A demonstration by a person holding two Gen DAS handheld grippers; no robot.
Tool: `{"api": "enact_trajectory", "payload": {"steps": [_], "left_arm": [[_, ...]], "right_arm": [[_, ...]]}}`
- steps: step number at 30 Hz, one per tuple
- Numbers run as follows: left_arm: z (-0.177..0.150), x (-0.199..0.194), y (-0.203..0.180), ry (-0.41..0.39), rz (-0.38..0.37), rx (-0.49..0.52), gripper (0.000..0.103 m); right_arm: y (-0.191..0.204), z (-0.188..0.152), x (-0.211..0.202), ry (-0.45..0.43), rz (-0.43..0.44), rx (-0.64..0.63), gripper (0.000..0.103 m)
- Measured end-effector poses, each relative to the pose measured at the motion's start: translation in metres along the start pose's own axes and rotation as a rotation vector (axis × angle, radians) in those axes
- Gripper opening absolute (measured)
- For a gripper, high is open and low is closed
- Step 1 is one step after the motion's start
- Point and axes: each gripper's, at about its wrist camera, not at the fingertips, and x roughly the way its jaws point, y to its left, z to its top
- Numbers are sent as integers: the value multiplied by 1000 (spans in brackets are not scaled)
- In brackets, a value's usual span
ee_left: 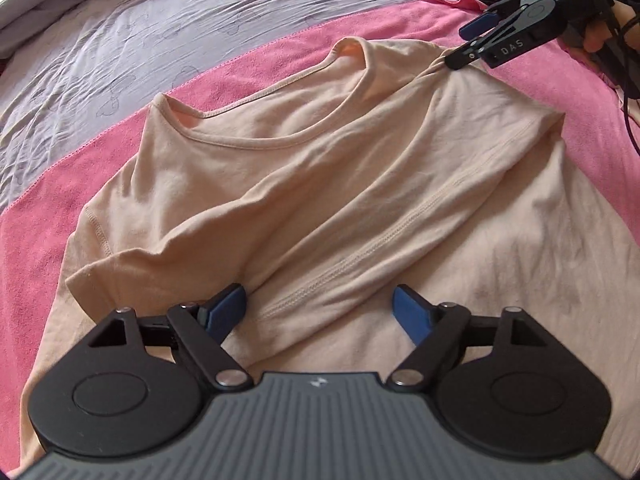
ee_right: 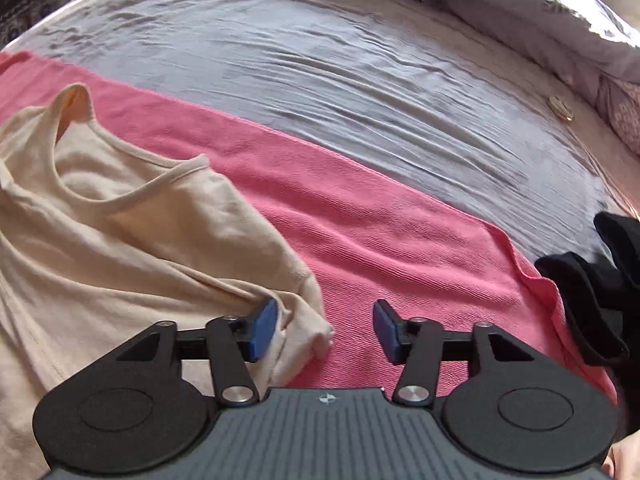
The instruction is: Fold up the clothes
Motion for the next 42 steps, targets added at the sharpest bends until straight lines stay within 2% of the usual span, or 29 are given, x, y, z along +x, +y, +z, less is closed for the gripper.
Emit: {"api": "enact_trajectory", "payload": {"steps": [2, 4, 7, 10, 11, 13, 16, 19, 21, 22, 24, 26, 30, 34, 38, 40, 42], "left_arm": [[2, -1, 2, 2, -1, -19, 81], [5, -2, 6, -3, -16, -44, 81], [9, 3, 11, 7, -24, -57, 81], [9, 5, 10, 16, -18, -44, 82], [9, 5, 10, 18, -18, -45, 82], [9, 5, 10, 19, -18, -50, 82], [11, 6, 9, 21, -9, -59, 83], [13, 7, 8, 24, 2, -77, 83], [14, 7, 8, 27, 6, -96, 83], [14, 6, 8, 29, 8, -105, 83], [14, 3, 9, 34, 17, -135, 83], [12, -4, 12, 28, 21, -173, 82], [3, -14, 17, 25, 42, -249, 82], [5, -27, 27, -13, 64, -291, 79], [23, -34, 40, -72, 70, -312, 80], [30, -18, 43, -36, 89, -310, 80], [30, 2, 44, 31, 156, -305, 80]], "right_arm": [[9, 1, -12, -34, 20, -40, 46], [21, 2, -25, -68, 123, -38, 45], [37, 4, -21, -24, 224, -16, 41], [35, -9, -3, 49, 118, -49, 40], [24, -13, 0, 38, 124, -17, 46], [7, -13, 1, 58, 133, 68, 48], [26, -7, -13, 46, 39, -55, 46], [44, -4, -30, -10, 127, -101, 47], [53, -7, -24, 10, 134, -115, 51], [56, -11, -15, 51, 113, -119, 51], [50, -16, -5, 49, 117, -42, 54], [45, -11, -16, 53, 109, 20, 53], [45, -5, -51, -48, 141, 2, 54], [56, 2, -66, -87, 231, -12, 57], [91, -4, -65, -129, 314, -135, 57], [112, -14, -54, -96, 360, -260, 57], [126, -27, -41, -40, 378, -365, 57]]}}
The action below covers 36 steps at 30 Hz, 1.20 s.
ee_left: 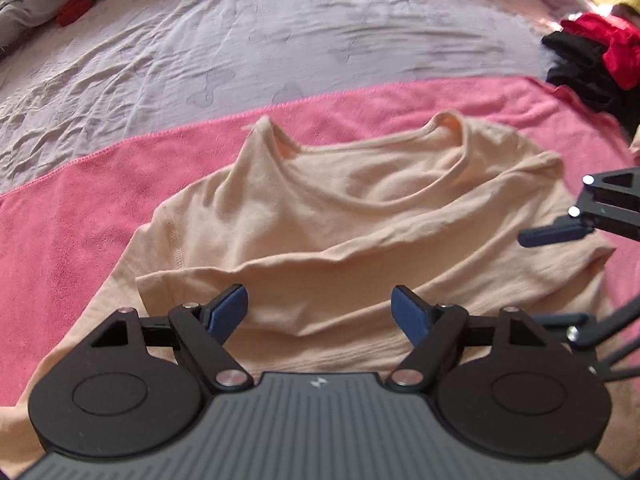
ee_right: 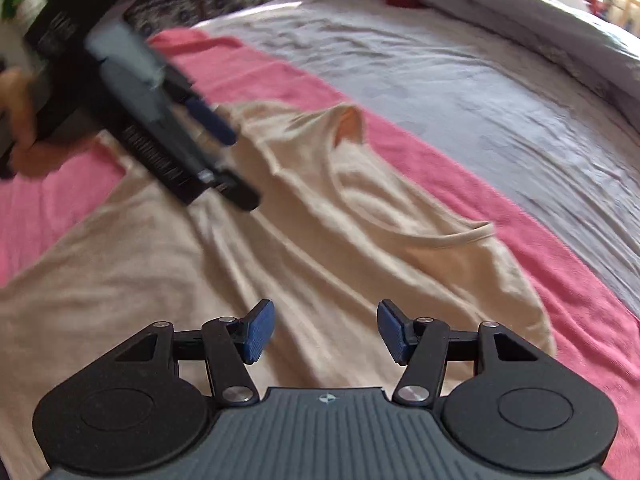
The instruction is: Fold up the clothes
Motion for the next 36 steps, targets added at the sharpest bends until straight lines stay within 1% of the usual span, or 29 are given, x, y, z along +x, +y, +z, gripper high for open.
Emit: {"api": "enact_trajectory", "payload": {"steps": [1, 2, 3, 6, 7, 9, 10, 11, 12, 13, 15, 16, 17, 19, 21, 23, 24, 26, 28, 29, 30, 32, 33, 36], "left_arm": [[-2, 5, 2, 12, 22, -12, 83], [-5, 5, 7, 7, 22, -41, 85], [-9, 5, 13, 2, 22, -69, 85], [-11, 2, 27, 15, 71, -109, 85], [-10, 0, 30, 18, 111, -102, 85], [-5, -5, 34, 12, 231, -69, 82], [-3, -10, 35, -5, 282, -49, 80], [0, -15, 36, -24, 304, -41, 79], [2, -21, 37, -48, 275, -48, 79], [3, -27, 38, -74, 224, -60, 79], [6, -34, 35, -107, 120, -66, 80], [8, -33, 31, -111, 90, -52, 80], [11, -31, 26, -113, 72, -32, 80], [17, -25, 20, -121, 65, 7, 80], [27, -19, 20, -136, 78, 33, 80], [40, -14, 29, -156, 80, 51, 80], [47, -10, 35, -161, 65, 61, 80], [59, 0, 46, -155, 28, 90, 80], [67, 16, 51, -119, -5, 136, 80], [69, 24, 52, -96, -20, 156, 80], [70, 31, 53, -76, -26, 175, 80], [69, 42, 54, -51, -30, 207, 80], [69, 45, 55, -49, -35, 214, 80], [70, 46, 60, -54, -54, 191, 81]], "right_arm": [[2, -7, 8, 47, -1, -27, 57], [-3, -21, 4, 19, 14, -10, 58], [-11, -32, 0, 28, 18, 28, 59], [-27, -51, -16, 109, 31, 36, 59], [-30, -52, -22, 139, 30, 18, 59], [-38, -46, -35, 144, 7, 19, 59], [-42, -41, -41, 121, 1, 28, 59], [-48, -33, -47, 69, -5, 48, 59], [-53, -23, -49, 21, -13, 70, 59], [-58, -13, -48, -25, -20, 92, 59], [-62, 9, -39, -104, -34, 93, 58], [-60, 19, -30, -130, -76, 49, 57], [-57, 27, -22, -148, -140, -2, 55], [-66, 40, -2, -154, -244, -40, 55], [-91, 48, 6, -146, -236, 43, 57], [-119, 47, 9, -147, -193, 133, 59], [-133, 45, 10, -149, -170, 178, 61], [-150, 43, 17, -114, -97, 214, 61], [-160, 41, 26, -72, -21, 224, 61], [-157, 39, 30, -48, 19, 205, 59], [-152, 37, 32, -24, 34, 181, 36], [-143, 34, 32, -13, -14, 144, 6], [-138, 33, 32, -10, -41, 127, 6], [-138, 33, 24, -49, -99, 161, 4]]}}
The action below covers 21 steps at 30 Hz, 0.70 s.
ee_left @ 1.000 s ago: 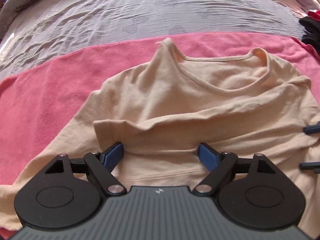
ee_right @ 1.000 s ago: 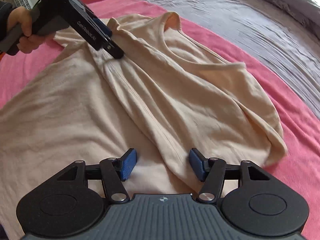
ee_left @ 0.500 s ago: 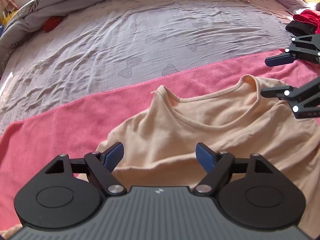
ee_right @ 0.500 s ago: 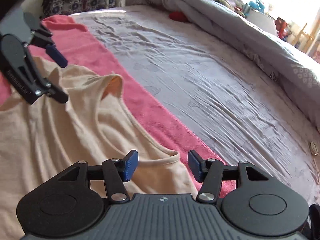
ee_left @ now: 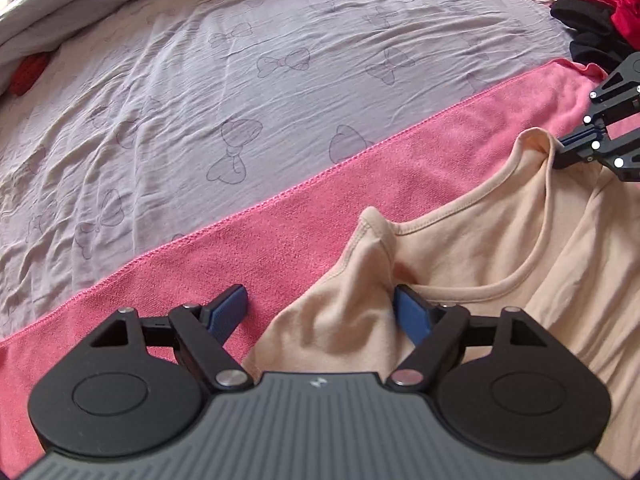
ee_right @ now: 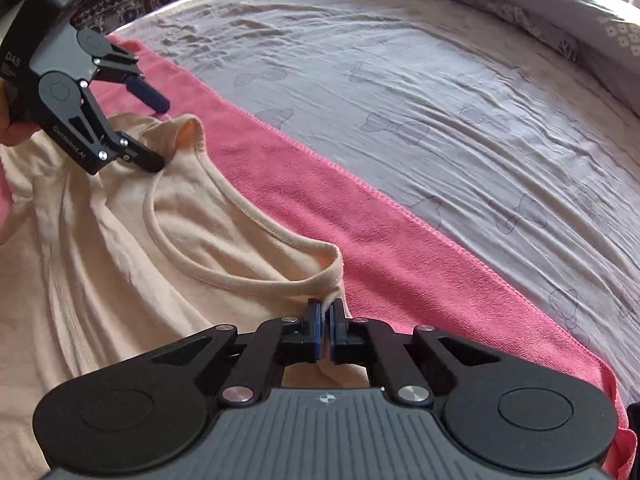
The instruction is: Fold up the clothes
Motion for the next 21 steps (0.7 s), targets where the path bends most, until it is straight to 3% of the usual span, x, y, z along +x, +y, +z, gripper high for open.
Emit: {"api": "enact_trajectory", "payload": {"steps": [3, 4, 6, 8, 9, 11, 12, 14, 15, 17, 21], "left_arm": [[3, -1, 4, -17, 24, -6, 82], [3, 1, 5, -14, 40, -6, 83], [4, 4, 8, -6, 53, -27, 85], [4, -1, 7, -20, 89, -25, 84], [3, -5, 5, -31, 114, -16, 84], [1, -18, 2, -47, 124, -13, 80], [-1, -26, 0, -55, 122, -13, 80], [-8, -39, -4, -72, 114, -10, 80], [-12, -44, -4, -77, 126, -8, 80], [-23, -49, 4, -68, 161, -17, 80], [-47, -43, 32, 3, 253, -81, 80]], "right_arm": [[-12, 5, -3, -57, -115, 62, 2], [-23, 5, 7, -41, -219, 81, 2], [-51, -1, 20, 7, -239, 183, 2], [-65, 1, 1, -66, -126, 264, 3], [-65, 4, -11, -116, -21, 270, 7], [-63, 15, -23, -160, 271, 350, 14], [-62, 21, -23, -166, 417, 407, 29], [-58, 30, -2, -138, 614, 585, 43], [-55, 34, 10, -121, 708, 677, 43], [-44, 43, 38, -84, 781, 746, 43], [-17, 61, 75, -34, 794, 740, 43]]}}
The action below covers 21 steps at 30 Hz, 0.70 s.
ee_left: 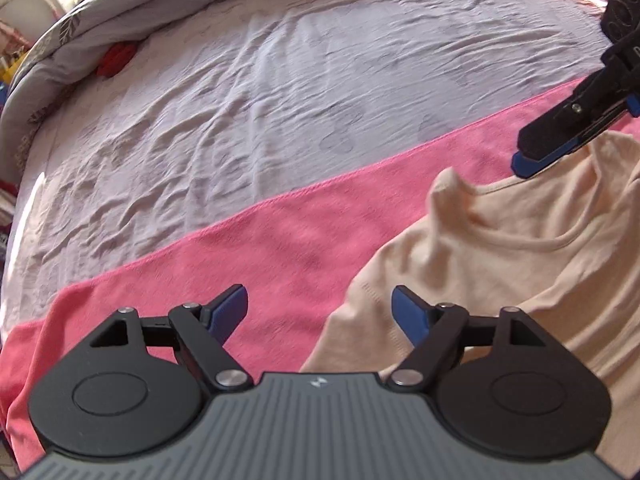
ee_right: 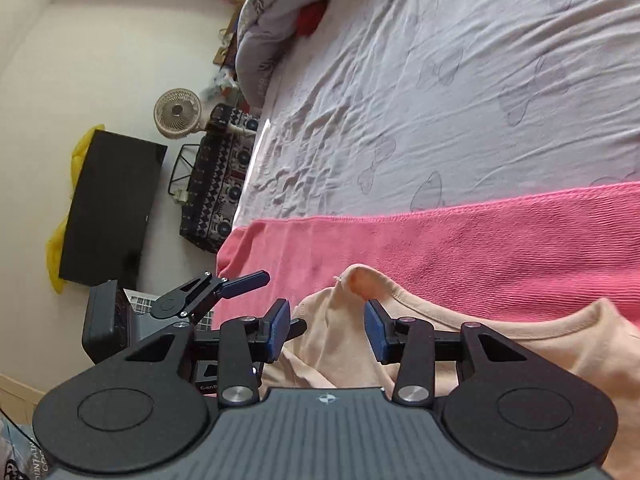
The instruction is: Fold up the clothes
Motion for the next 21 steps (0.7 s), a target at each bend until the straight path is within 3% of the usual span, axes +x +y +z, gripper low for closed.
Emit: {"api": "enact_trajectory", "payload": {"steps": [4, 9, 10, 12, 16, 19, 21], "left_arm": [[-20, 11, 21, 37, 63, -58, 80], [-33, 10, 28, 10, 58, -95, 83], [-34, 11, 30, 6, 57, -101, 83], [-36, 13, 33, -2, 52, -118, 86], [-42, 15, 39, -19, 38, -151, 87], [-47, 16, 43, -29, 28, -176, 90], [-49, 16, 46, -34, 22, -192, 92]], "right_arm": [[0, 8, 22, -21, -38, -8, 43], [6, 5, 44, 40, -72, -51, 41], [6, 5, 46, 30, -72, -45, 37], [5, 6, 46, -7, -60, -17, 7], [-1, 8, 44, -69, -34, 48, 6], [-11, 7, 45, -135, -68, 118, 5], [-27, 5, 44, -183, -40, 212, 5]]}}
